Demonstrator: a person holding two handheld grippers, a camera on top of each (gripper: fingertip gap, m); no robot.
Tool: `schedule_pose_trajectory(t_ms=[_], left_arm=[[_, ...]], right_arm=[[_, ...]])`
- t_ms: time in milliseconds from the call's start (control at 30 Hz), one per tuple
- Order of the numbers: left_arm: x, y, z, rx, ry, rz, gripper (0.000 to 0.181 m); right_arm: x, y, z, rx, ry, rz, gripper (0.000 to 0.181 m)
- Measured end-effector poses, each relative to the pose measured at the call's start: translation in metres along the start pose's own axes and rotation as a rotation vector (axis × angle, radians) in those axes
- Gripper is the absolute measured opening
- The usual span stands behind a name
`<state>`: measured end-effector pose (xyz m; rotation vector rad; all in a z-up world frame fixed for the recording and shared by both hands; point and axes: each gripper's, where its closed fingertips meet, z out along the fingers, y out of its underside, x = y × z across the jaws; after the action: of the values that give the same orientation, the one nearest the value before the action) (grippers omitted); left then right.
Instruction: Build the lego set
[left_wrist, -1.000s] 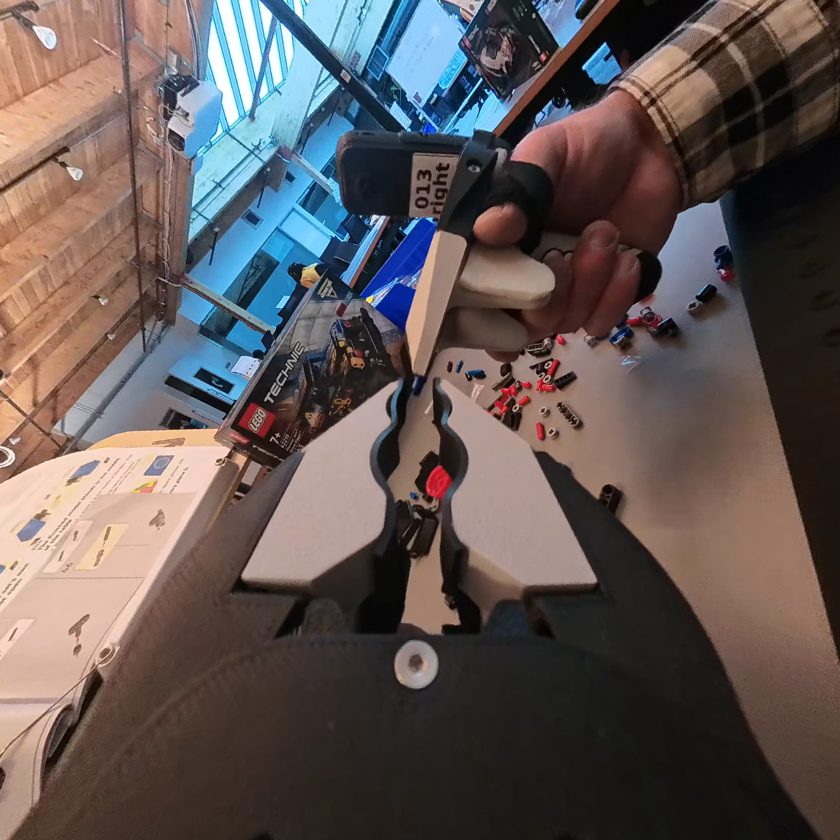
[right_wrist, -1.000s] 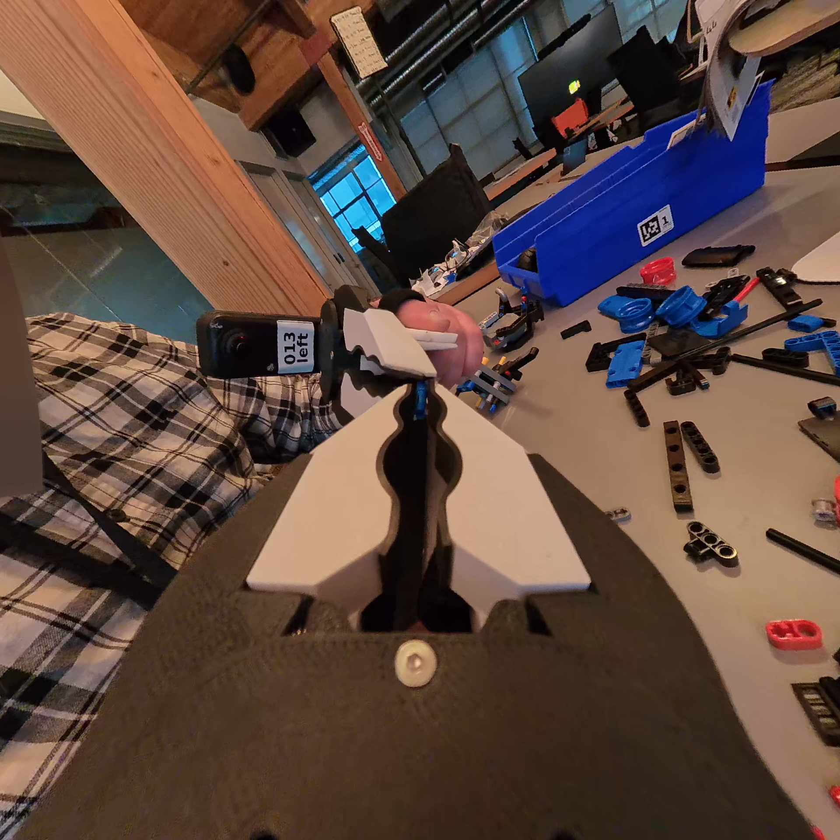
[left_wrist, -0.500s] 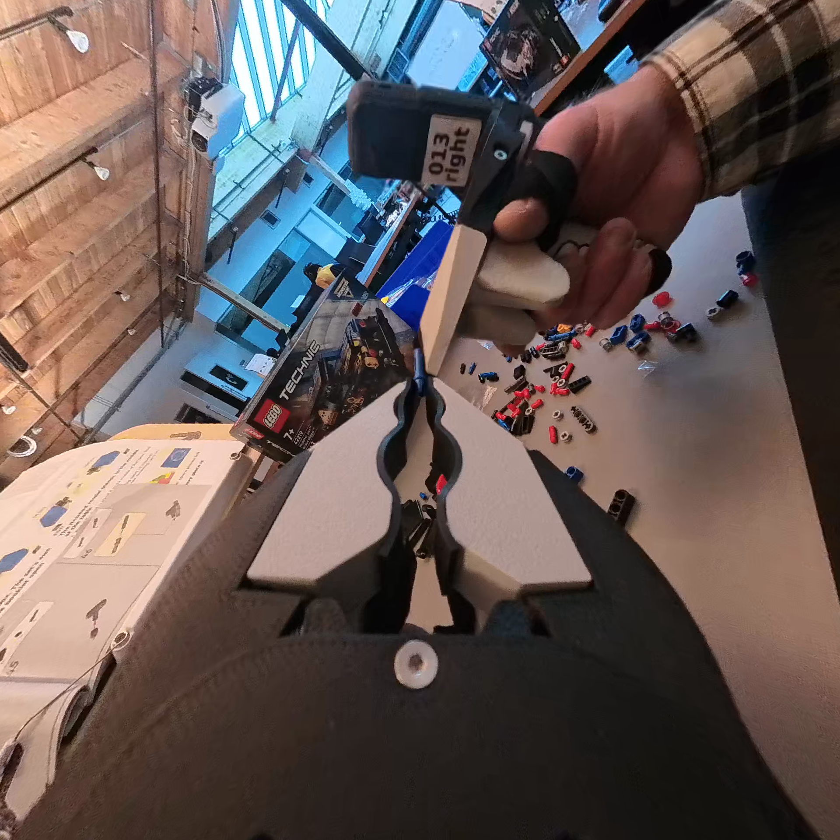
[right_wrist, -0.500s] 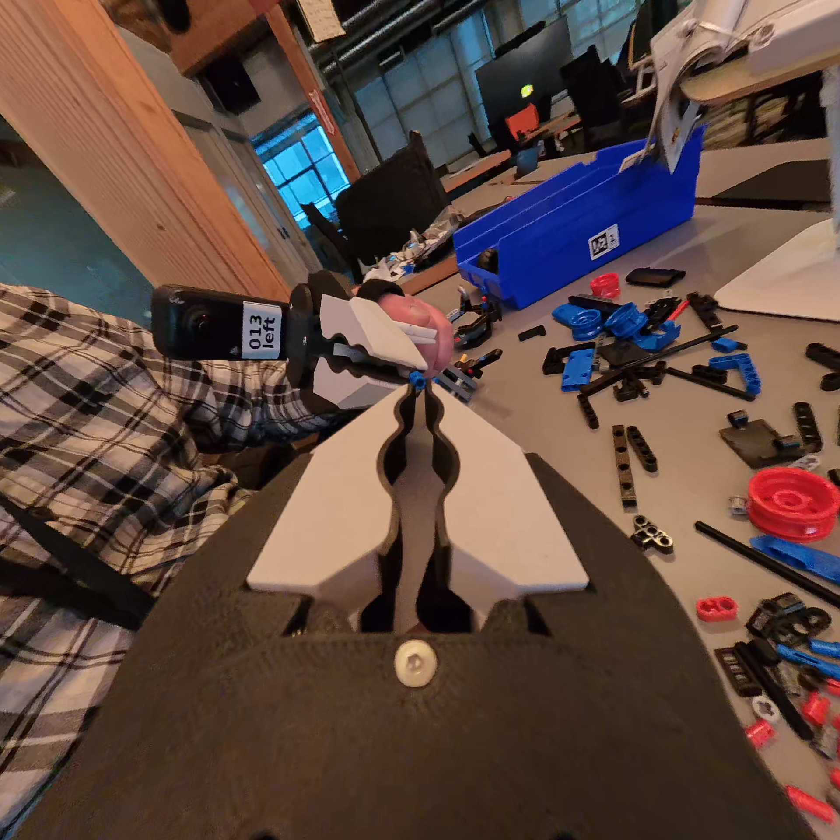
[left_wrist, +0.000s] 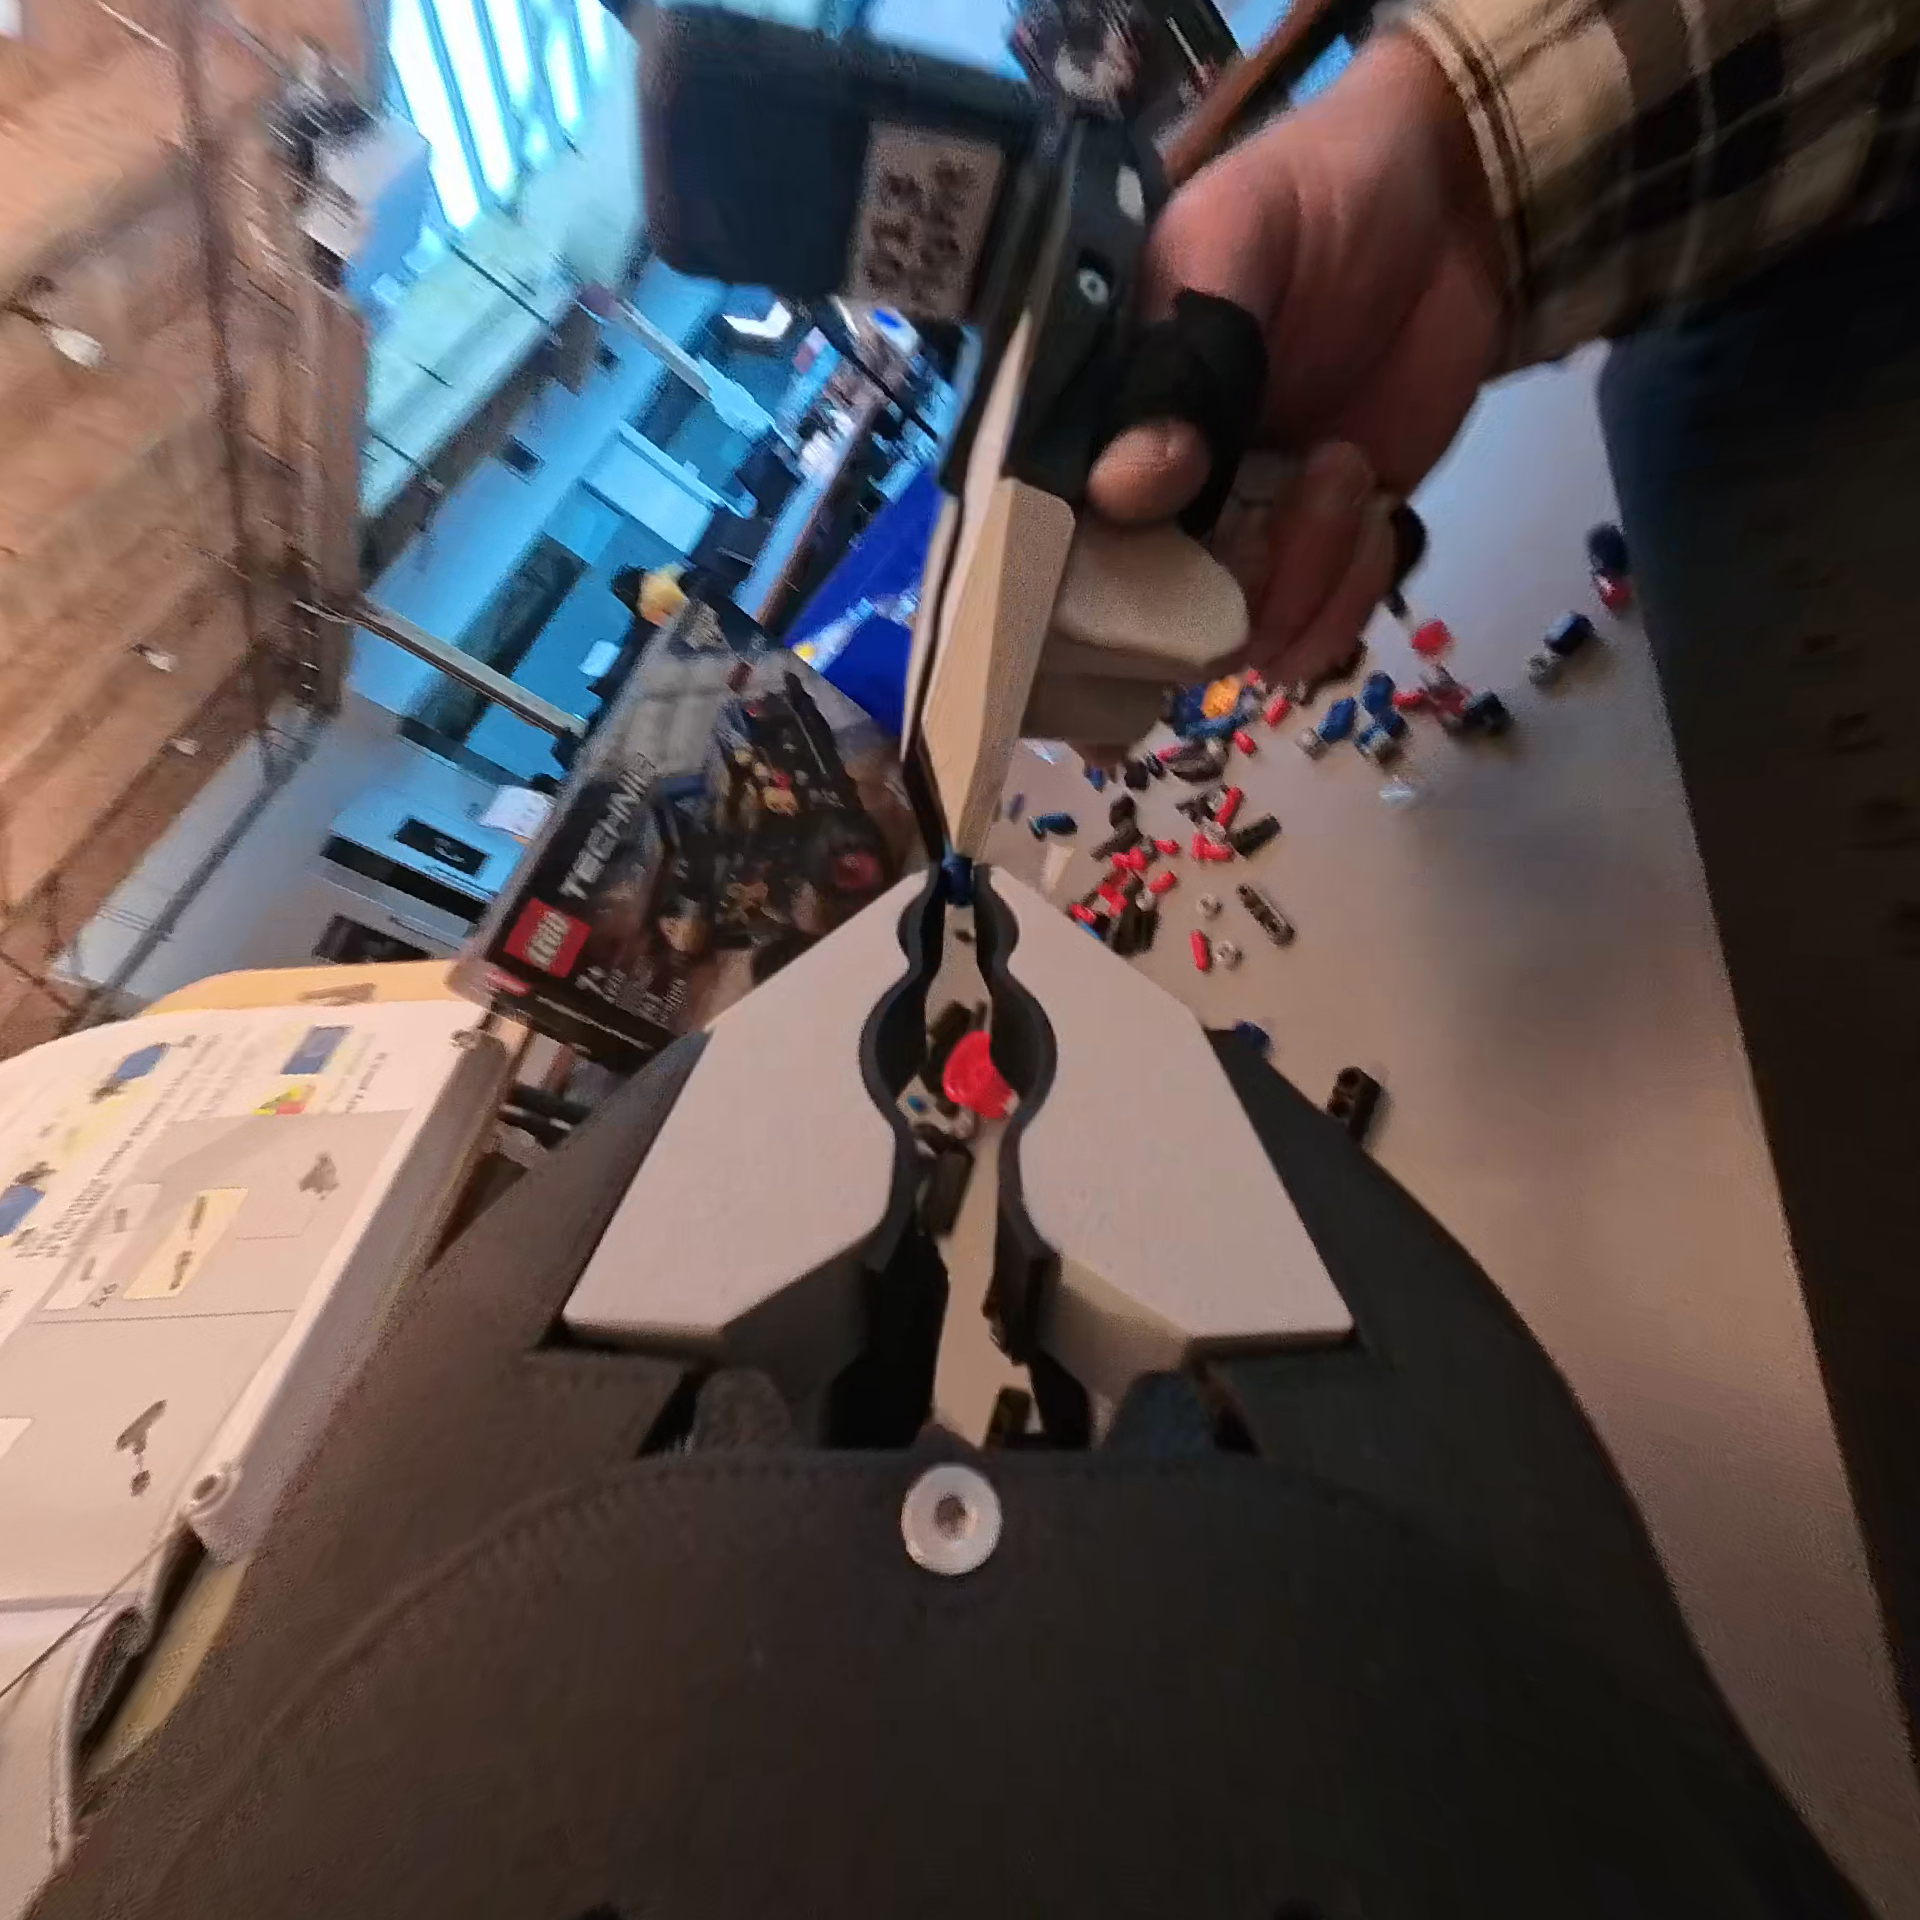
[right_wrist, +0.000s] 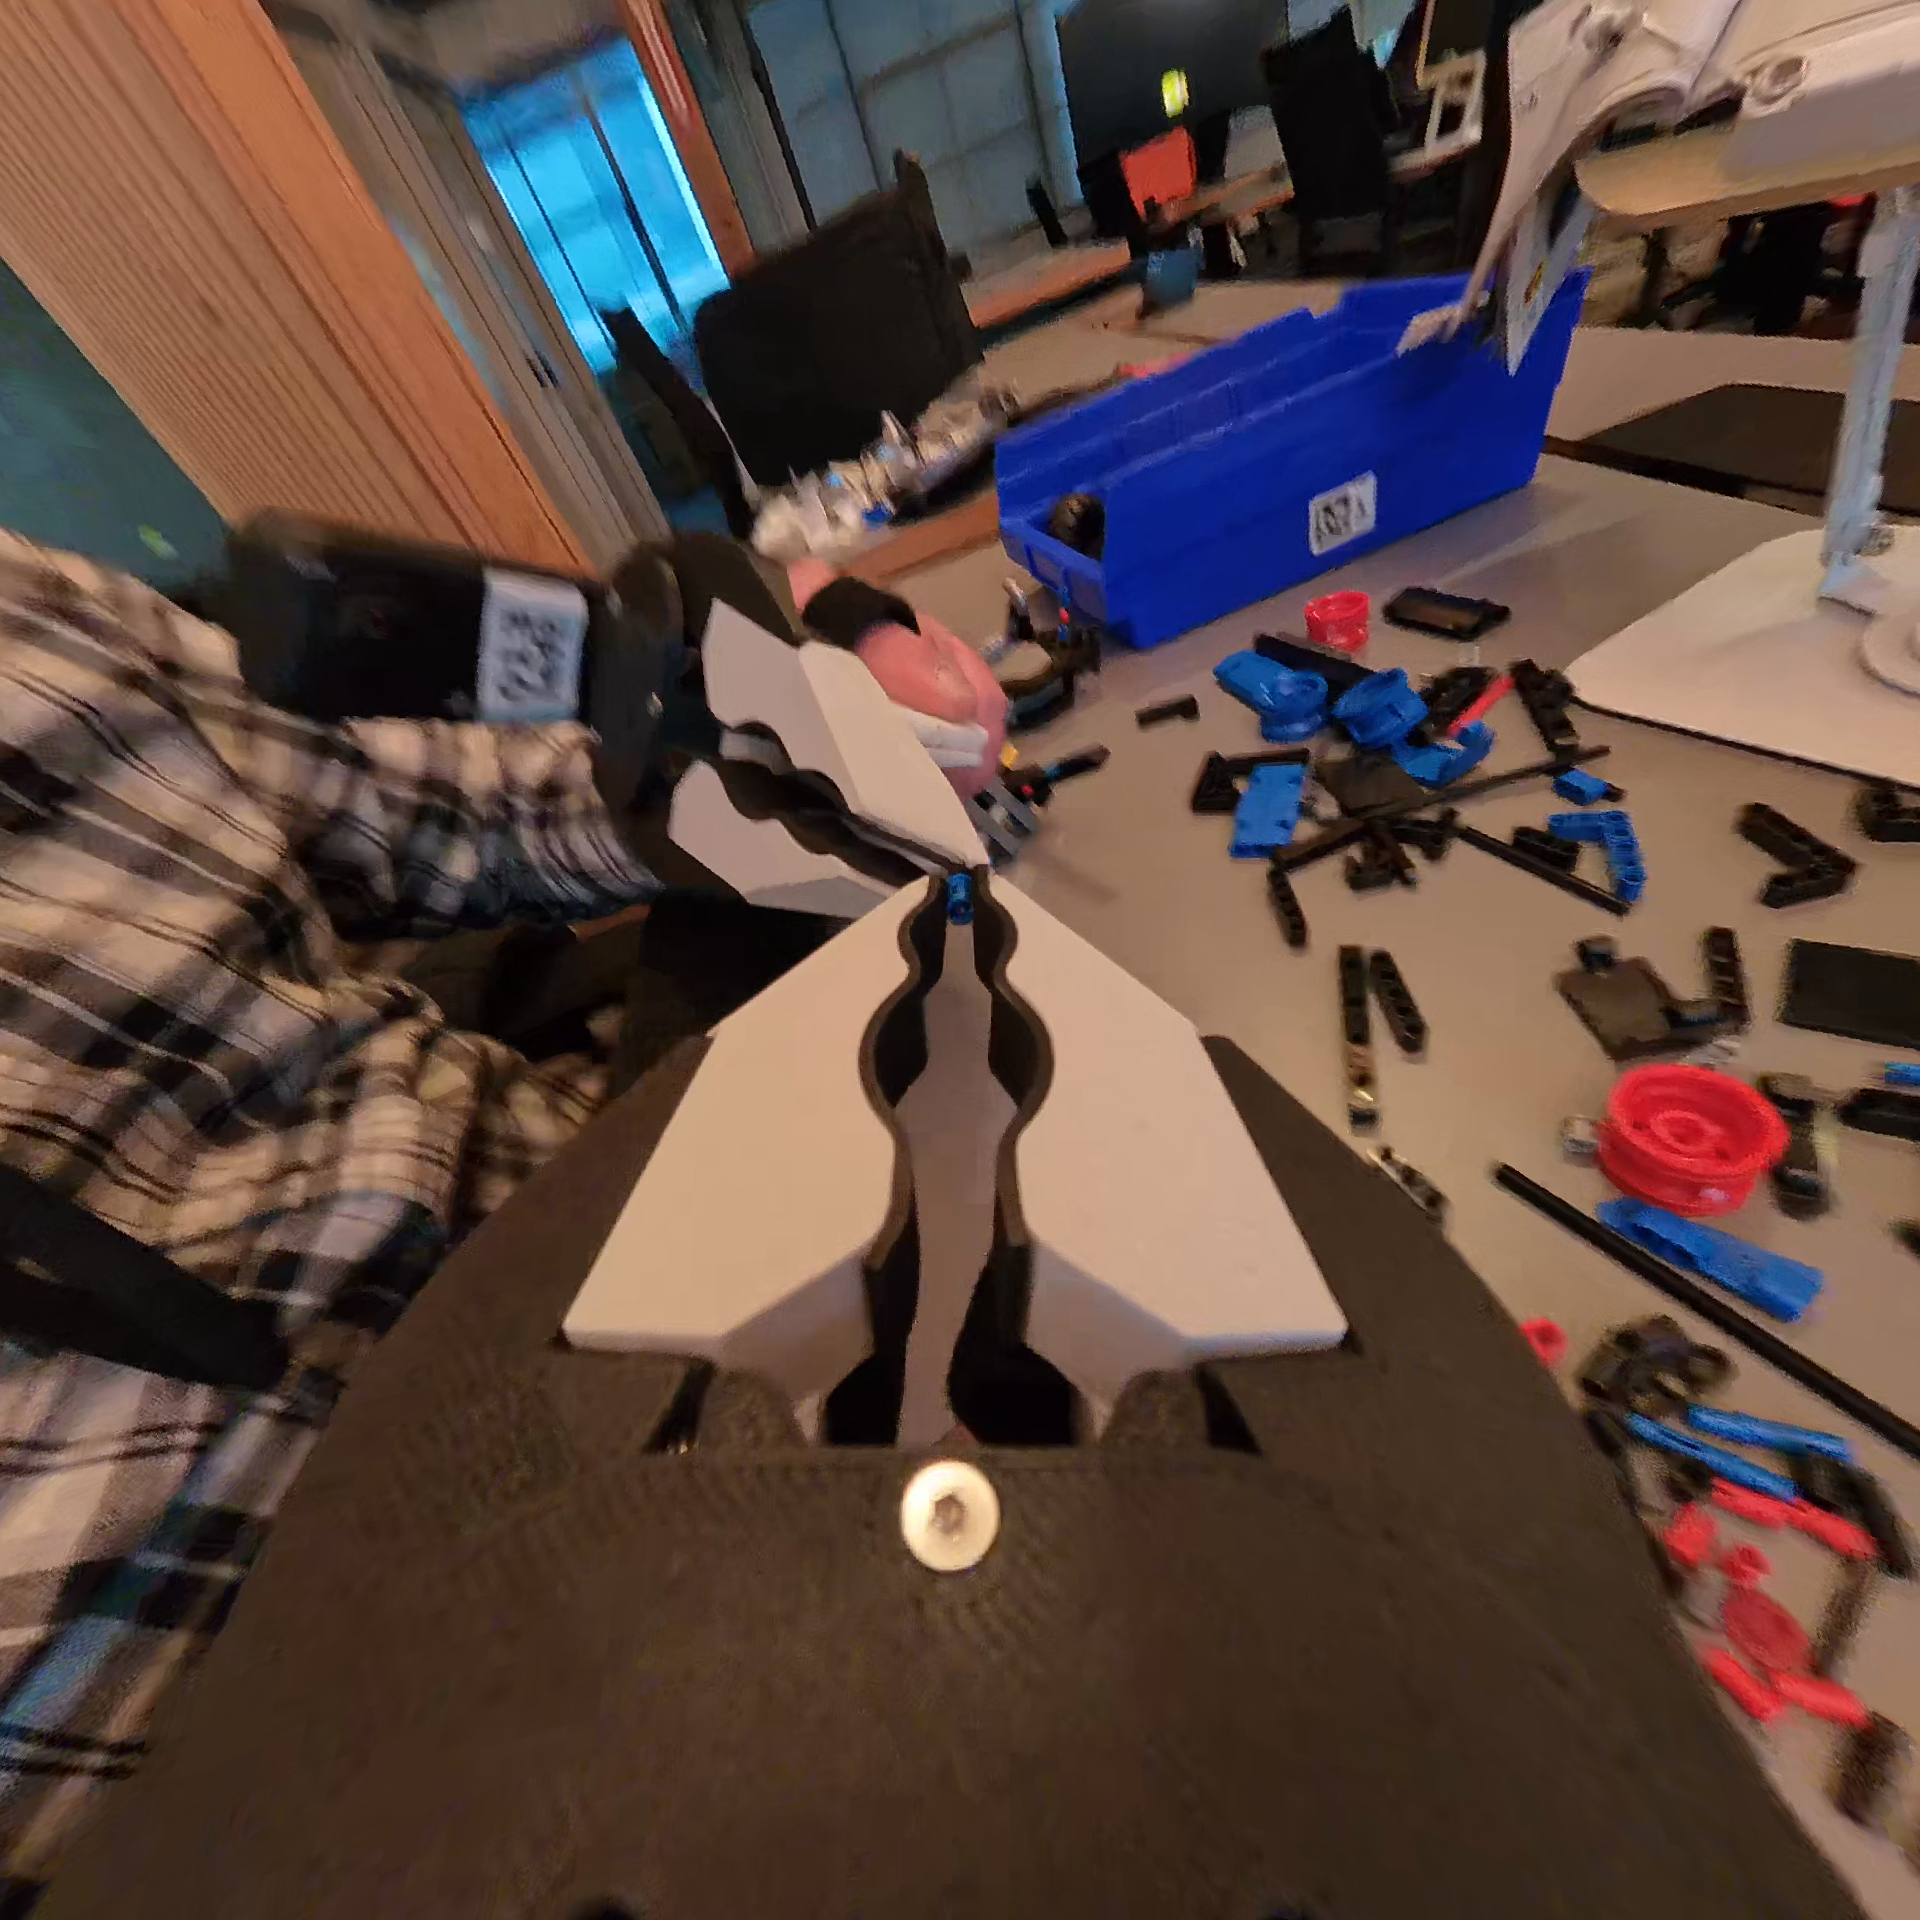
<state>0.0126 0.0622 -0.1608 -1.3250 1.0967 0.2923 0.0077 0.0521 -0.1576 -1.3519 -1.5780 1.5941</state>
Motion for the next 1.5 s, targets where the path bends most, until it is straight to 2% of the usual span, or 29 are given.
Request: schedule_pose_trajectory(t_ms=[67,167,267,367,533,733,933,1267,1500], left_arm=[[0.01,0.011,0.003,-0.078,0.061,0.021,0.011],[0.039,0.023,0.004,-0.178,0.258,-0.091,0.021],[0.072,0.046,0.003,-0.324,0.413,-0.084,0.026],[0.089,0.06,0.002,-0.4,0.477,-0.103,0.025],[0.097,0.069,0.001,-0.42,0.504,-0.092,0.018],[0.102,0.072,0.003,-0.402,0.51,-0.079,0.008],[0.103,0.071,0.005,-0.394,0.51,-0.098,0.006],[0.103,0.072,0.004,-0.404,0.519,-0.097,0.005],[0.103,0.073,0.003,-0.391,0.524,-0.108,0.004]], right_arm=[[0.01,0.02,0.0,-0.143,0.076,-0.107,0.002],[0.021,0.053,0.002,-0.363,0.142,-0.246,0.002],[0.019,0.075,0.009,-0.501,0.126,-0.326,0.001],[0.021,0.091,0.015,-0.599,0.119,-0.38,0.001],[0.026,0.108,0.017,-0.709,0.123,-0.434,0.002],[0.026,0.113,0.019,-0.771,0.107,-0.47,0.001],[0.026,0.114,0.019,-0.824,0.101,-0.505,0.001],[0.025,0.115,0.019,-1.03,0.033,-0.588,0.001],[0.025,0.121,0.021,-1.1,-0.044,-0.533,0.001]])
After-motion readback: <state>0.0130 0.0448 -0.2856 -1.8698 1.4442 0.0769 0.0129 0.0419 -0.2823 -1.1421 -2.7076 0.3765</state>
